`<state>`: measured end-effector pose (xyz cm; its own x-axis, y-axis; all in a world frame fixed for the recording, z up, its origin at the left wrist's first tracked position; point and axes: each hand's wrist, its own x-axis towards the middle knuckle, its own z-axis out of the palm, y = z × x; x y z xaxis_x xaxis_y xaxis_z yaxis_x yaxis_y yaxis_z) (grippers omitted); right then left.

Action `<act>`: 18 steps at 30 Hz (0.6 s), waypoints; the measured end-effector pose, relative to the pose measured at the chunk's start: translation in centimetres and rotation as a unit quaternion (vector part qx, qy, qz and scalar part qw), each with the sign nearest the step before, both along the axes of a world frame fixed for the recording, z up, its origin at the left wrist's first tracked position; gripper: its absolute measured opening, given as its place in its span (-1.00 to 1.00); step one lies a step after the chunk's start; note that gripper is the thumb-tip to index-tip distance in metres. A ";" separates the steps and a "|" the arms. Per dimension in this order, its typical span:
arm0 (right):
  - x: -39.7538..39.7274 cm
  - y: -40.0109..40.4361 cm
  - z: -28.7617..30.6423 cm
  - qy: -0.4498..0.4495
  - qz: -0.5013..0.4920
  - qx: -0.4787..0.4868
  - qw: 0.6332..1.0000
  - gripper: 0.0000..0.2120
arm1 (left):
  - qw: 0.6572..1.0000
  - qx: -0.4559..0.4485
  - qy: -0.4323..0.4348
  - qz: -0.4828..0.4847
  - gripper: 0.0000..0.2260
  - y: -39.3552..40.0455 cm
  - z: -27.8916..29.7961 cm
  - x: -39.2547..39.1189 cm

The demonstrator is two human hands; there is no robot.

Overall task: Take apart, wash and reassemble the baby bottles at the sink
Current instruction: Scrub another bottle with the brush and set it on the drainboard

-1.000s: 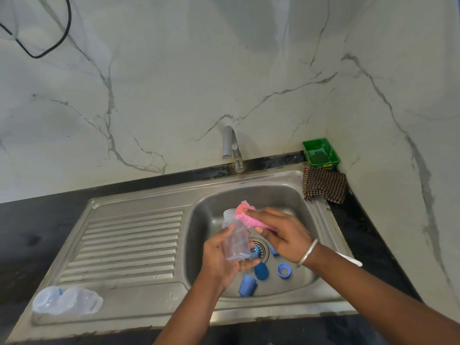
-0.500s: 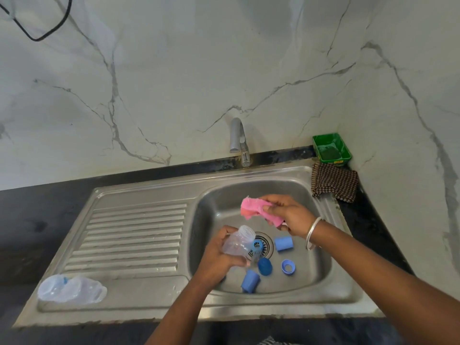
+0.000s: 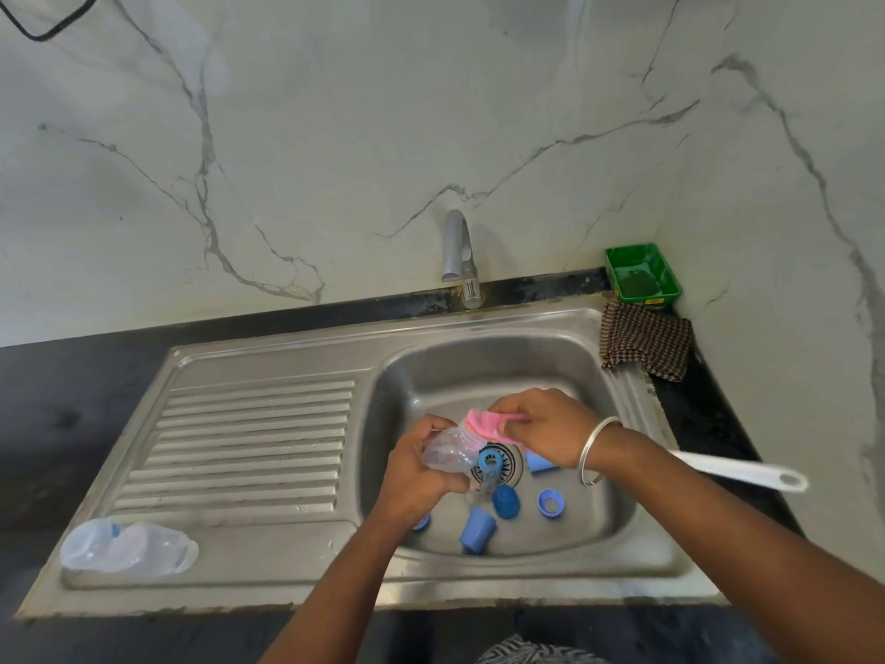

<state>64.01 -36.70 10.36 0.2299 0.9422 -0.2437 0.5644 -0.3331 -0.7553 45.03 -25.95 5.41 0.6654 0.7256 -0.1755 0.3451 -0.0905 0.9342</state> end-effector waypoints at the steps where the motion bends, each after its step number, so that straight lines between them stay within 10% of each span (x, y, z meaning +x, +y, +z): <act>1: 0.0 -0.1 0.1 -0.082 0.029 -0.008 0.996 -0.59 | 1.000 0.004 0.007 -0.001 -0.49 0.0 0.0 0.0; 4: -0.4 -0.1 0.6 -0.196 0.070 -0.011 0.978 -0.72 | 0.999 0.025 0.034 -0.011 -0.47 -0.1 0.0 -0.2; 18: -1.4 0.0 1.6 -0.183 -0.114 -0.065 0.974 -0.65 | 0.990 0.106 0.076 -0.050 -0.48 -1.8 1.7 -0.2</act>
